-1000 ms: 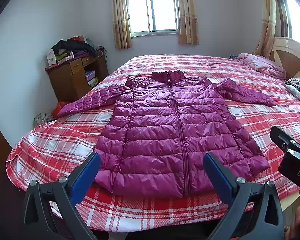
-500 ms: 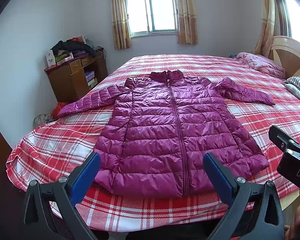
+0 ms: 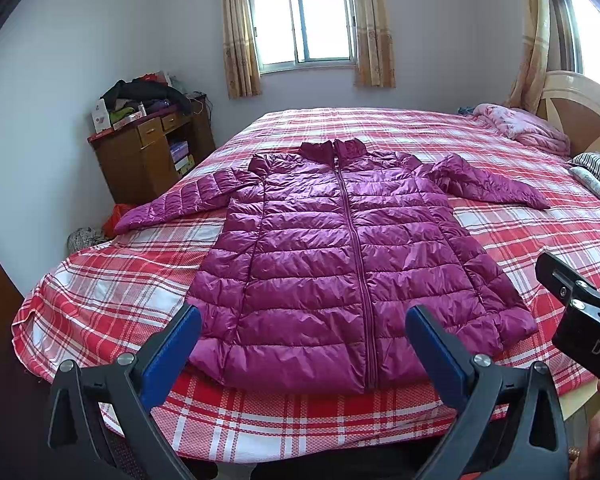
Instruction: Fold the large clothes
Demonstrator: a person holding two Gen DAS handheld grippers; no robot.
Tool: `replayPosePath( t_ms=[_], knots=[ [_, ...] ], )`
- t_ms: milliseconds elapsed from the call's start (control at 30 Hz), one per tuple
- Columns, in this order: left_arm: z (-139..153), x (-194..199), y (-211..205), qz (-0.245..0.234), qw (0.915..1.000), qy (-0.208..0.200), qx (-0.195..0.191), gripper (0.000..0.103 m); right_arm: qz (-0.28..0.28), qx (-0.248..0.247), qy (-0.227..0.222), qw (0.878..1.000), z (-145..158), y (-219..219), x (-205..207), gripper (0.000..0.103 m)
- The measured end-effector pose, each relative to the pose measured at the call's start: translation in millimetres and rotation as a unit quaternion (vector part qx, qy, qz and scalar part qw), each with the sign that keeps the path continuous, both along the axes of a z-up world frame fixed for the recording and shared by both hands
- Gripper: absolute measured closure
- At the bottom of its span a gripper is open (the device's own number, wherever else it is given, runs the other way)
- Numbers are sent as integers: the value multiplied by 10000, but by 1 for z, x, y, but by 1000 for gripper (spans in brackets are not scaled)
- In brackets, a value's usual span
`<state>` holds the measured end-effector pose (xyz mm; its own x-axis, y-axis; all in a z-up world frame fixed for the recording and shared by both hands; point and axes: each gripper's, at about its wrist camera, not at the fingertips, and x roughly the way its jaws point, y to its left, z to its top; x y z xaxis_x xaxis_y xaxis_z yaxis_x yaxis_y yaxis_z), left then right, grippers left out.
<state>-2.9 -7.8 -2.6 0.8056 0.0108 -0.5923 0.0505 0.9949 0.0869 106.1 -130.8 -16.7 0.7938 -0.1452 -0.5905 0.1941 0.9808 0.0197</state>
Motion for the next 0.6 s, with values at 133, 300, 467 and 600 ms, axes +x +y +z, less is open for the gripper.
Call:
replayPosePath(
  t_ms=[133,300,467,600],
  knots=[
    [-1,0,-1,-4,10000,7,4,1,-1,7,5,10000,0,0,0,0],
    [0,0,-1,0,10000,6,2,1,1,12,10,10000,0,0,0,0],
    [-1,0,-1,0,10000,15,2,1,13,12,22,10000,-2,2,-1,0],
    [-2,0,-1,-5,10000,41,1,1,17,23,42,10000,-3,2,0,0]
  ],
)
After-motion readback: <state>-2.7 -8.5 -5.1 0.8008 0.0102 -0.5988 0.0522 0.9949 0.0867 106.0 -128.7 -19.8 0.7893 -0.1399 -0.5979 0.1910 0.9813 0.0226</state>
